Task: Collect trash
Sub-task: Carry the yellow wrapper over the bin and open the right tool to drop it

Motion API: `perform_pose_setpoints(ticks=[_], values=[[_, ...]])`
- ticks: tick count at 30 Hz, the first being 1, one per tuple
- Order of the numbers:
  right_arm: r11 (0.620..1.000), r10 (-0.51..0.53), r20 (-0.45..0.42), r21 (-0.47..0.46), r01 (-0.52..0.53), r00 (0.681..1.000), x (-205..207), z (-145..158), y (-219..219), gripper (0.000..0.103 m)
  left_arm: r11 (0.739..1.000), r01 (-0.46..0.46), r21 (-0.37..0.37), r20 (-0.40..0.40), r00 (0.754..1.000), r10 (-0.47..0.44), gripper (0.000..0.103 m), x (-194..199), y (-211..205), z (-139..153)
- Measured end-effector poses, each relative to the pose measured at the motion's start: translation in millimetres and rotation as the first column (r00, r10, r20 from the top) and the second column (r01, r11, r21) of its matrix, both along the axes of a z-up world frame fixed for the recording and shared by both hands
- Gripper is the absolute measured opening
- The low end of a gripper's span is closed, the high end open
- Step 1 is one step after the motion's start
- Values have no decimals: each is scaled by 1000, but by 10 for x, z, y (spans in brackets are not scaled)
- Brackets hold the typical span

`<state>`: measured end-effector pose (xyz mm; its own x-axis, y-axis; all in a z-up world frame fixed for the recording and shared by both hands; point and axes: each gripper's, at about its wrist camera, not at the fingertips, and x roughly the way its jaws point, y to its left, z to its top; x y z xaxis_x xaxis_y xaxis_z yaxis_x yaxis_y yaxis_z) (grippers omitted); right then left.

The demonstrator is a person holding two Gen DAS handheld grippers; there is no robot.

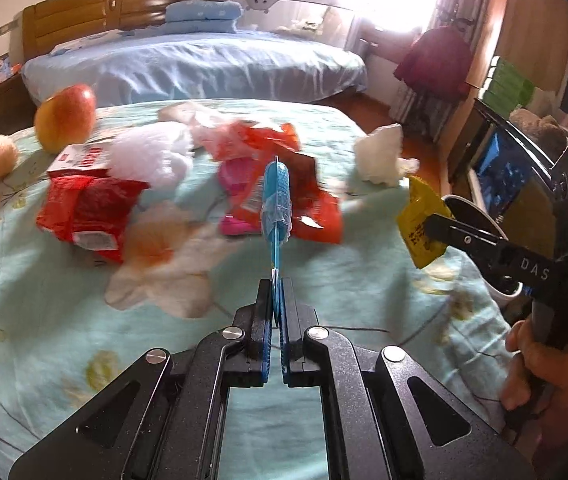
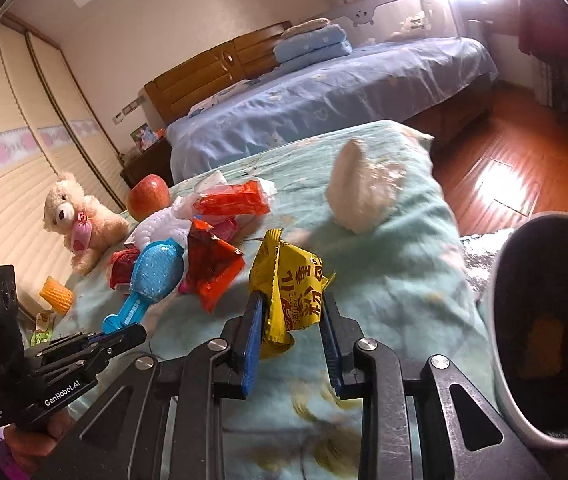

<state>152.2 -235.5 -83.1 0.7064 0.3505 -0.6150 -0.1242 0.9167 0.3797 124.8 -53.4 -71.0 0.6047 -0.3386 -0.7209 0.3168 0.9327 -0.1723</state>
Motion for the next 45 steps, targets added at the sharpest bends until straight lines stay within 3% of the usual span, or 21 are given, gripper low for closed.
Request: perform_pose_setpoints(ticks=[24,45], values=[[984,-176,31,-6,176,984,-522,56,-793,27,986,169,5,10,986,-169,3,-142,-930,98],[952,-294,11,-86,294,956,-607,-29,-1365,28,947,321,4,-11,947,-321,3,-136,-1746,123]])
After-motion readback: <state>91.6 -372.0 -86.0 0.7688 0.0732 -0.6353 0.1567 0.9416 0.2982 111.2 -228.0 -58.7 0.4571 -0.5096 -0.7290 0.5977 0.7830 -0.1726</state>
